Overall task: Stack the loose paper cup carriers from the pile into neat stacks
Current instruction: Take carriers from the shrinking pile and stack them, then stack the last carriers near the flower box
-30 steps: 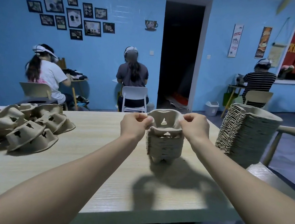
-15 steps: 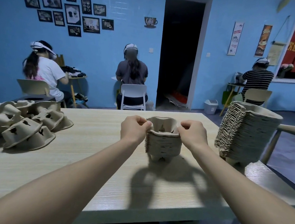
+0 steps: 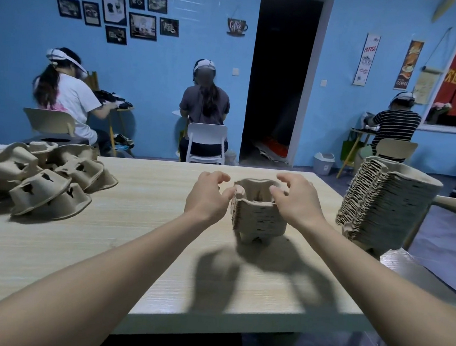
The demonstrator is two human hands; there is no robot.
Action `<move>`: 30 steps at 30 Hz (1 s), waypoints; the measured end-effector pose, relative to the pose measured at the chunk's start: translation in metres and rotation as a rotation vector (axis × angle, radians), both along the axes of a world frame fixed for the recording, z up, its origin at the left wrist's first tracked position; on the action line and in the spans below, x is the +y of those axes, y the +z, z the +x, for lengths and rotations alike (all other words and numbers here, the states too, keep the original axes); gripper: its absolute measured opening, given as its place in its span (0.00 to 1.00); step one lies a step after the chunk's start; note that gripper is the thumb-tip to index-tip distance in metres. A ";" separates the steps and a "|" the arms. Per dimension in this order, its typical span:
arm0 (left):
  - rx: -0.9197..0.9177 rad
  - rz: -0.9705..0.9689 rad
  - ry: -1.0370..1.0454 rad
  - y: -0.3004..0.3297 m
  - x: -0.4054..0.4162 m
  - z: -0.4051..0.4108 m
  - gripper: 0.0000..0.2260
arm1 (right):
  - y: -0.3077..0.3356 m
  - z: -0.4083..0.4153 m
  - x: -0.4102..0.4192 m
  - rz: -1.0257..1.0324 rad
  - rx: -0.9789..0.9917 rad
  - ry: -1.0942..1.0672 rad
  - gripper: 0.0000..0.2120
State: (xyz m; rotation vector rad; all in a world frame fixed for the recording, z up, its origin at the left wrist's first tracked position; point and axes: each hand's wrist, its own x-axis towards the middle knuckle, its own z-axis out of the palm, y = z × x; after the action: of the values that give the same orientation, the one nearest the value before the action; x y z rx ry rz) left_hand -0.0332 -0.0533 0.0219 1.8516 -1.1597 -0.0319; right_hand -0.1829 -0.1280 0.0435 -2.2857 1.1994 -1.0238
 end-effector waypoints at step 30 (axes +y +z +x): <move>-0.180 0.162 0.482 -0.084 0.180 0.218 0.18 | -0.102 0.266 0.115 0.025 0.239 0.533 0.18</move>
State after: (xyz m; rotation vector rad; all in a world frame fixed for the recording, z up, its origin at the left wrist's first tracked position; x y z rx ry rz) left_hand 0.1849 0.1269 -0.0618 2.2736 -0.8180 0.3279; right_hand 0.0827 -0.0131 -0.0589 -2.5526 0.6052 -0.5475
